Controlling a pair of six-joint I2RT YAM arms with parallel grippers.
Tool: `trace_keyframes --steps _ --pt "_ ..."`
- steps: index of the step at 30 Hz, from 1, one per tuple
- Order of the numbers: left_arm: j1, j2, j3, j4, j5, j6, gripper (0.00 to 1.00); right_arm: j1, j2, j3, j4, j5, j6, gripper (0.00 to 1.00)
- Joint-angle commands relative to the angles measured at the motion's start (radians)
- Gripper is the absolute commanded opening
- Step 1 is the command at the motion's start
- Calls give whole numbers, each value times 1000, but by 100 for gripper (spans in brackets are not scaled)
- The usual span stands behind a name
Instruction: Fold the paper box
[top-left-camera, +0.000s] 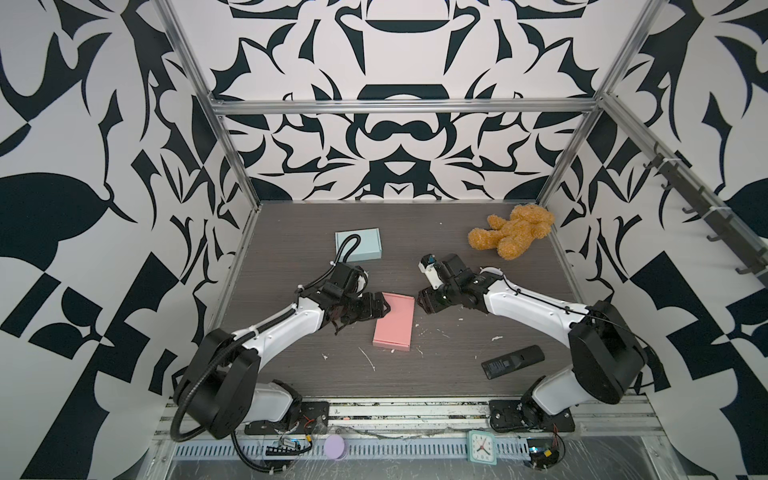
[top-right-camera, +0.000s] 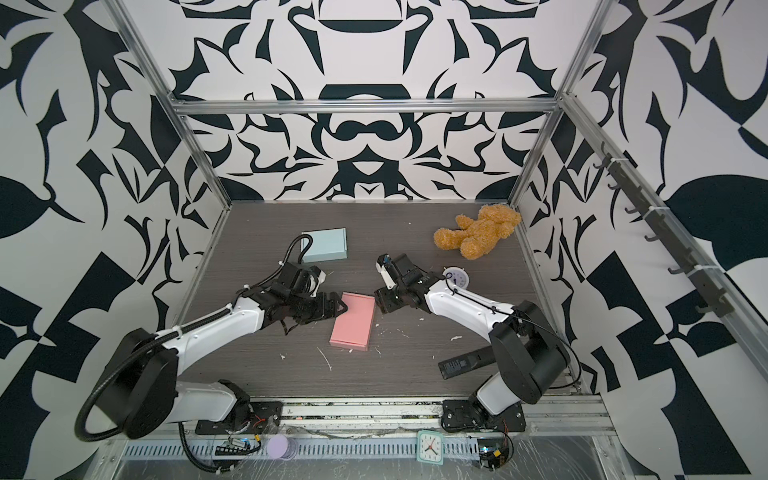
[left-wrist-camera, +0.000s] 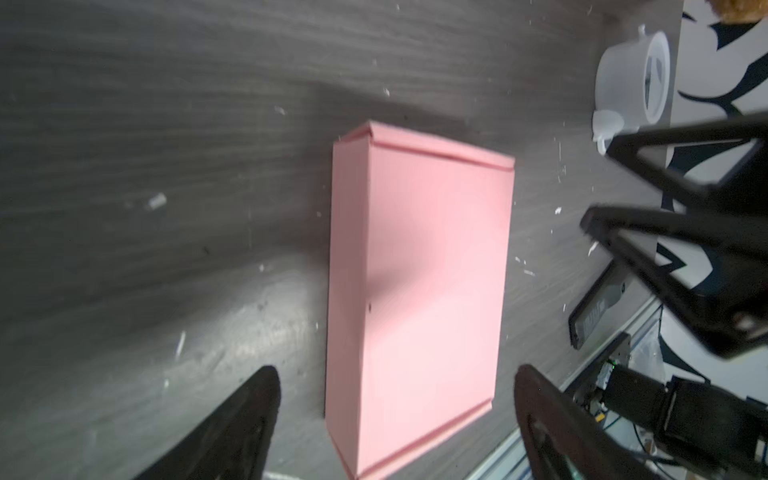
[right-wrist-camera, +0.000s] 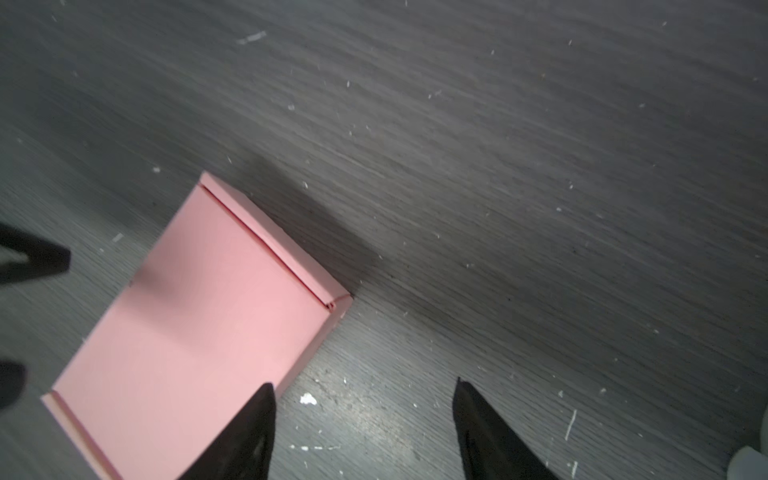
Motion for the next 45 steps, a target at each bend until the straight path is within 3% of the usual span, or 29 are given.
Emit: trace_keyframes --steps 1,8,18,34,43,45 --pt "-52 -113 -43 -108 -48 -57 91 0 7 83 -55 -2 -43 76" --pt "-211 -210 -82 -165 -81 -150 91 -3 110 203 -67 -136 -65 85" --pt "-360 -180 -106 -126 -121 -233 92 -5 259 308 -66 -277 -57 85" --pt "-385 34 -96 108 -126 -242 87 -4 352 325 -67 -348 -61 79" --pt "-344 79 -84 168 -129 -213 86 -4 333 295 -55 -367 -54 74" --pt "-324 80 -88 181 -118 -202 82 -5 319 272 -43 -367 -48 72"
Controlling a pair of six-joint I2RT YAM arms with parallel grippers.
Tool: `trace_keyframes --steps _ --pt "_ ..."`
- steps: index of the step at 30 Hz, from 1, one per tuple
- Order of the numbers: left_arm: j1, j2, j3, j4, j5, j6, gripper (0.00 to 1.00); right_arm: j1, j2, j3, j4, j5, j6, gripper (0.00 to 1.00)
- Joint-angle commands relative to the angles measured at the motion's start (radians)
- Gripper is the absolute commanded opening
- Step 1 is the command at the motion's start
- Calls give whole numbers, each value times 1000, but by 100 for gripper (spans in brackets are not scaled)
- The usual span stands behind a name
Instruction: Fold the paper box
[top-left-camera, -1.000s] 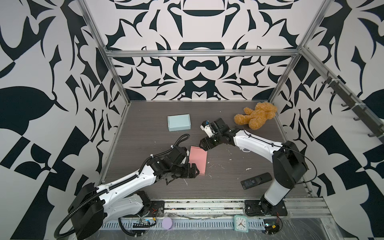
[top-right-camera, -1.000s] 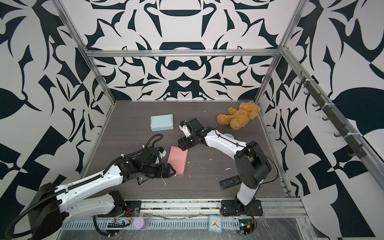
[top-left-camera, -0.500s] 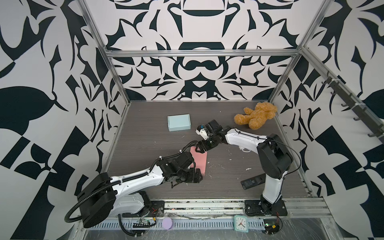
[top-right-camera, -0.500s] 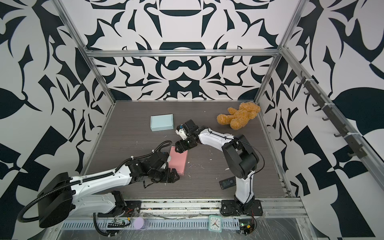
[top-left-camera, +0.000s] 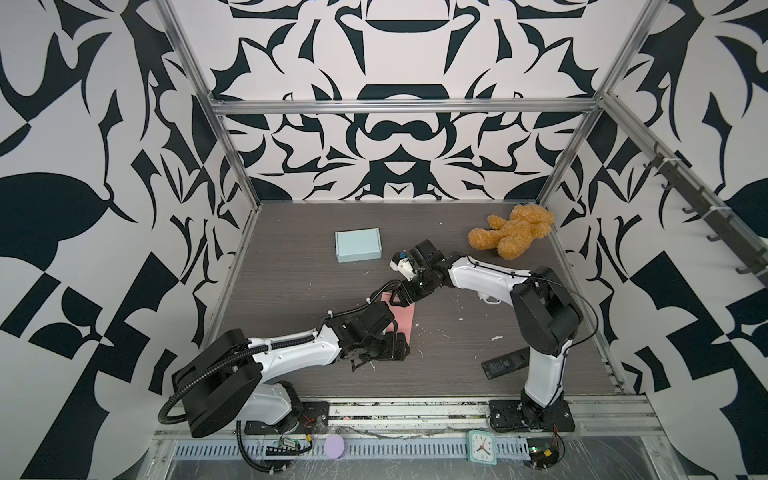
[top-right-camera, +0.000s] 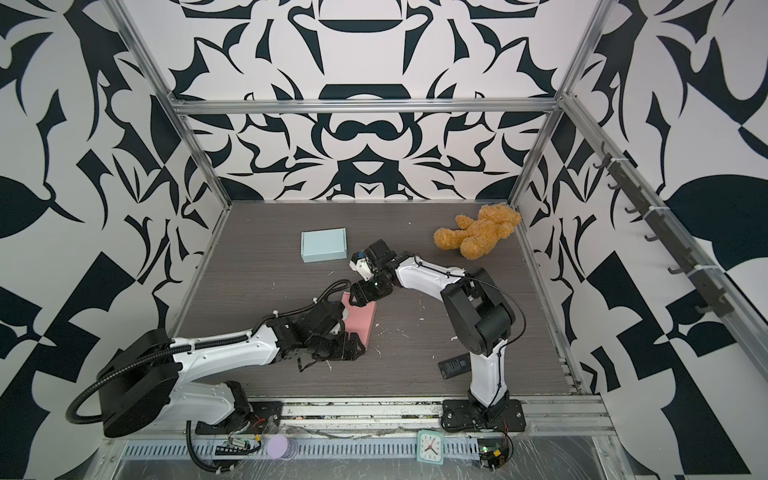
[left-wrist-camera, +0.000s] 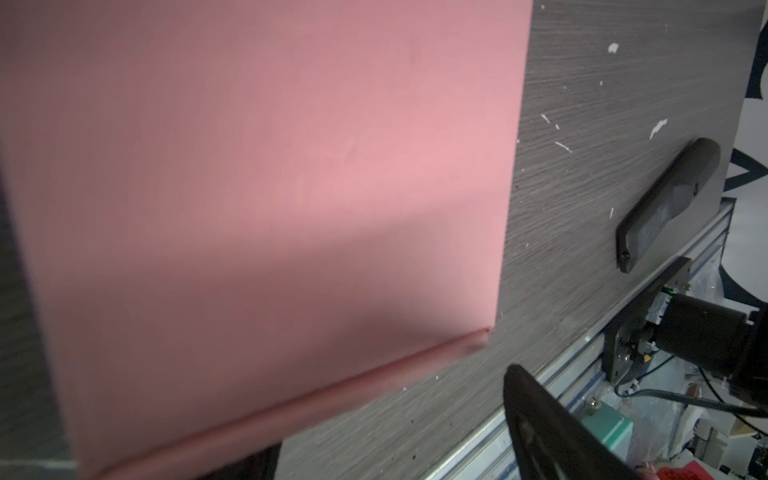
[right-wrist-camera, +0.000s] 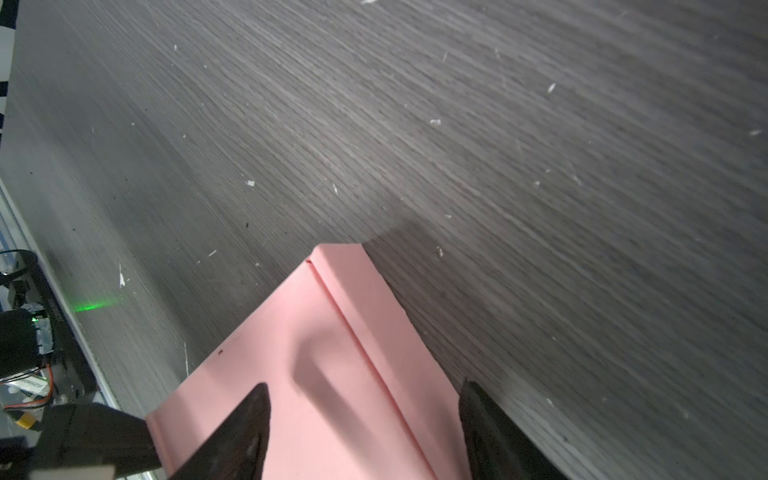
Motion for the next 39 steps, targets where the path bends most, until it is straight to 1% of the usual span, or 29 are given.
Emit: trace_keyframes --steps 1,4,8,23,28,39 --pt "33 7 8 50 12 23 81 -2 -59 -24 18 -21 7 72" --pt "64 2 8 55 27 40 81 -3 -96 -71 56 -20 27 70" --pt "116 10 9 72 64 57 80 -6 -133 -107 63 -17 38 70" --pt "247 106 117 46 133 158 77 -50 -218 -242 129 -31 88 68" --pt "269 150 166 48 147 182 76 -77 -256 -278 145 -31 91 68" --pt "304 271 285 61 172 216 75 -118 -283 -312 164 -37 97 68"
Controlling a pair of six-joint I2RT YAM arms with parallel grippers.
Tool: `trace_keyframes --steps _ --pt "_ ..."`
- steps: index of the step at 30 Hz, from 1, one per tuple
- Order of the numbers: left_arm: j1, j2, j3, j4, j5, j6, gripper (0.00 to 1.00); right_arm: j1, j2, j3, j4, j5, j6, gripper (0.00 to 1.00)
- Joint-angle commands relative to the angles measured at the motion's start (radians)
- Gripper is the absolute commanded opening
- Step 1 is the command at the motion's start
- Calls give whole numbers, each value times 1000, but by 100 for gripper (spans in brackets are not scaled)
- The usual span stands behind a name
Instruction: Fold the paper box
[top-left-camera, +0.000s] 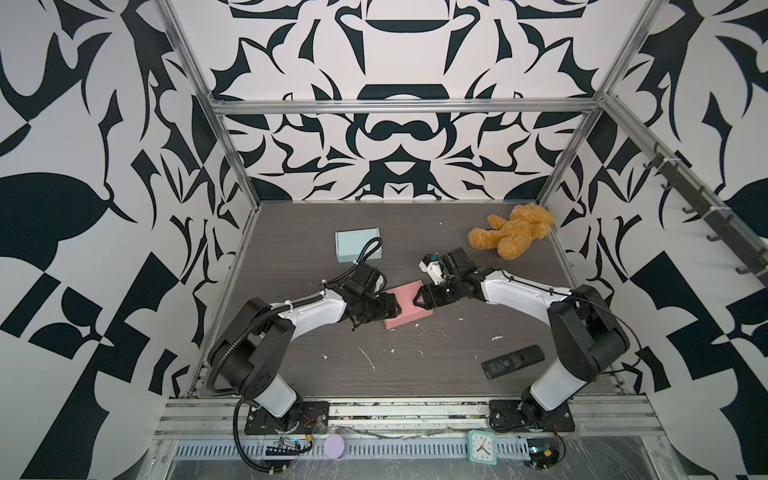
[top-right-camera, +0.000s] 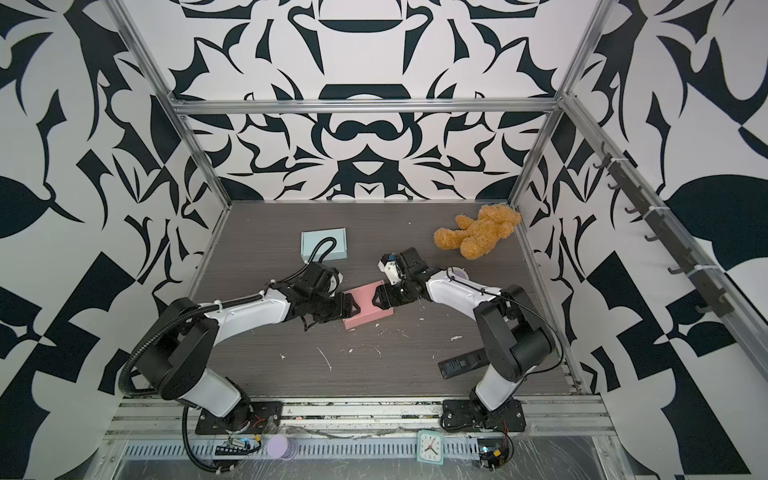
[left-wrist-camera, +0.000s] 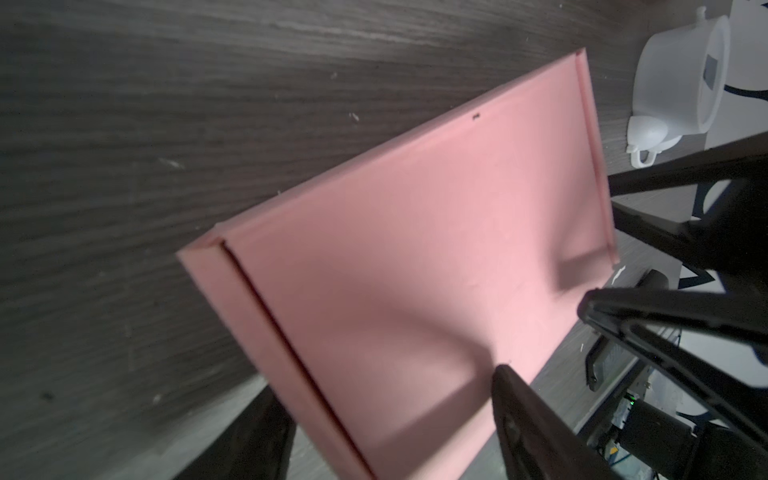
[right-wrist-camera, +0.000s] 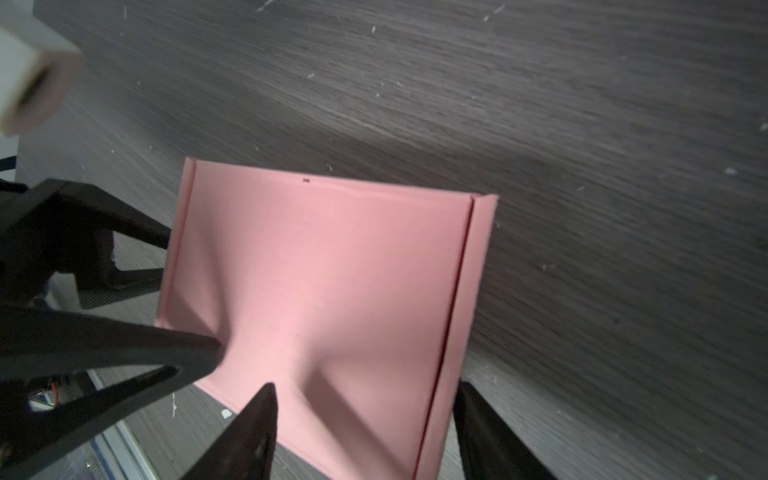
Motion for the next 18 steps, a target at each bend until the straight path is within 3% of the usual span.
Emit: trace_keyframes --steps 1,18 --pt "6 37 65 46 53 31 75 -2 -29 -3 42 -53 8 68" --pt "26 270 371 -16 51 109 73 -96 61 118 79 -64 18 70"
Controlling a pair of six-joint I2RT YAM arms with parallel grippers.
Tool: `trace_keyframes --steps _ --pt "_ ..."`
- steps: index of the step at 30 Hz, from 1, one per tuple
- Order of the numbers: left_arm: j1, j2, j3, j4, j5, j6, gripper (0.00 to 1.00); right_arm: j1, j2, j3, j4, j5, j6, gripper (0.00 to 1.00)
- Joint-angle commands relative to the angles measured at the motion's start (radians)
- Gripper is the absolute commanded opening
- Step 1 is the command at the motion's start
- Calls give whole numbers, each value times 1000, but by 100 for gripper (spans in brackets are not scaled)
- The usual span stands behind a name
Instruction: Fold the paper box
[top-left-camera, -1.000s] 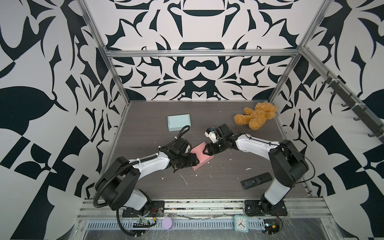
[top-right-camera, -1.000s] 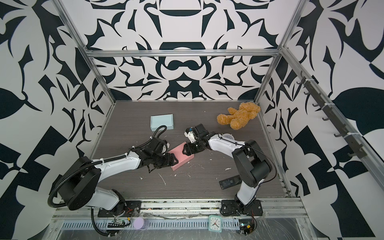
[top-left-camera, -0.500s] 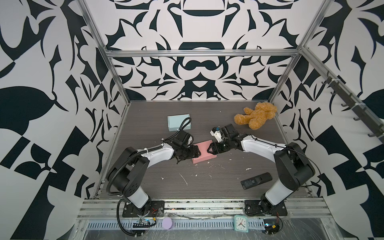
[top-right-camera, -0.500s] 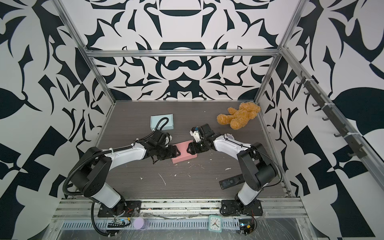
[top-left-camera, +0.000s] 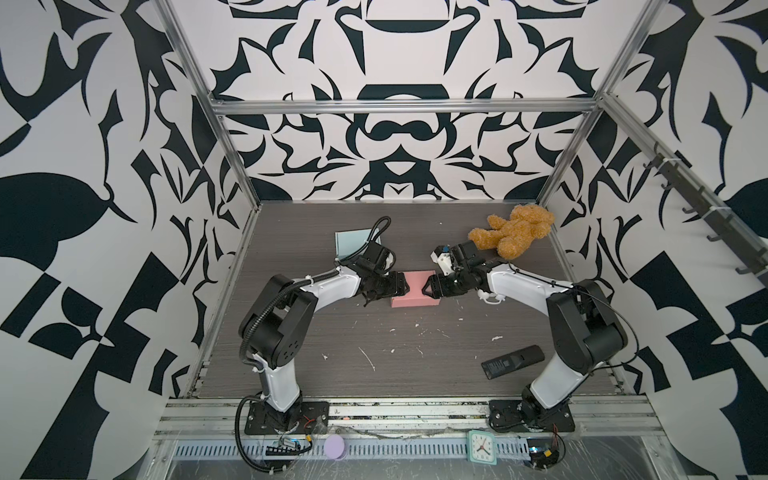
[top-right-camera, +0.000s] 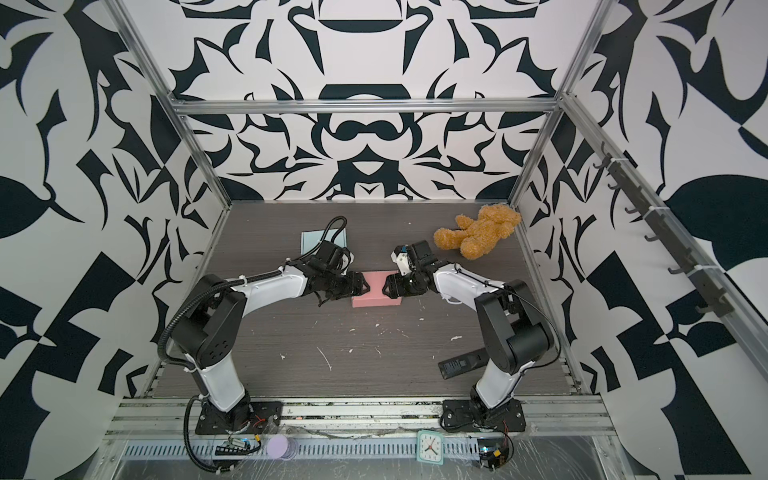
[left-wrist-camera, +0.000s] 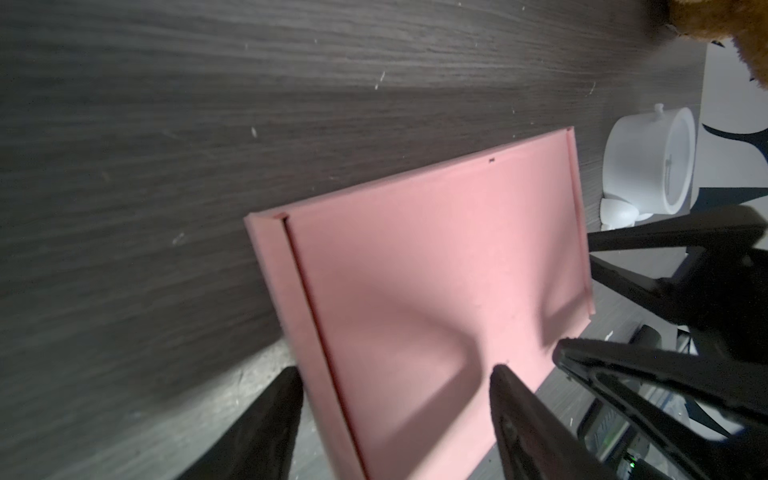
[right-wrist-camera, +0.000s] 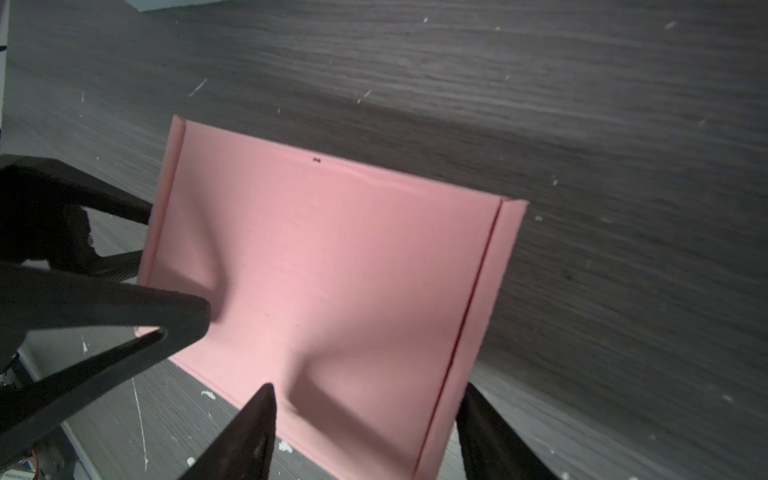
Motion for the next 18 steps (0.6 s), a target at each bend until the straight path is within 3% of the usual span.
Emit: trace_keyframes --steps 1,13,16,18 --pt "-9 47 83 32 56 34 73 14 10 67 74 -79 15 70" --pt "40 174 207 43 100 40 73 -25 106 147 87 -55 20 72" --pt "47 166 183 62 100 26 83 -30 101 148 82 -23 15 78" --pt "50 149 158 79 95 19 91 -31 91 147 73 -8 9 87"
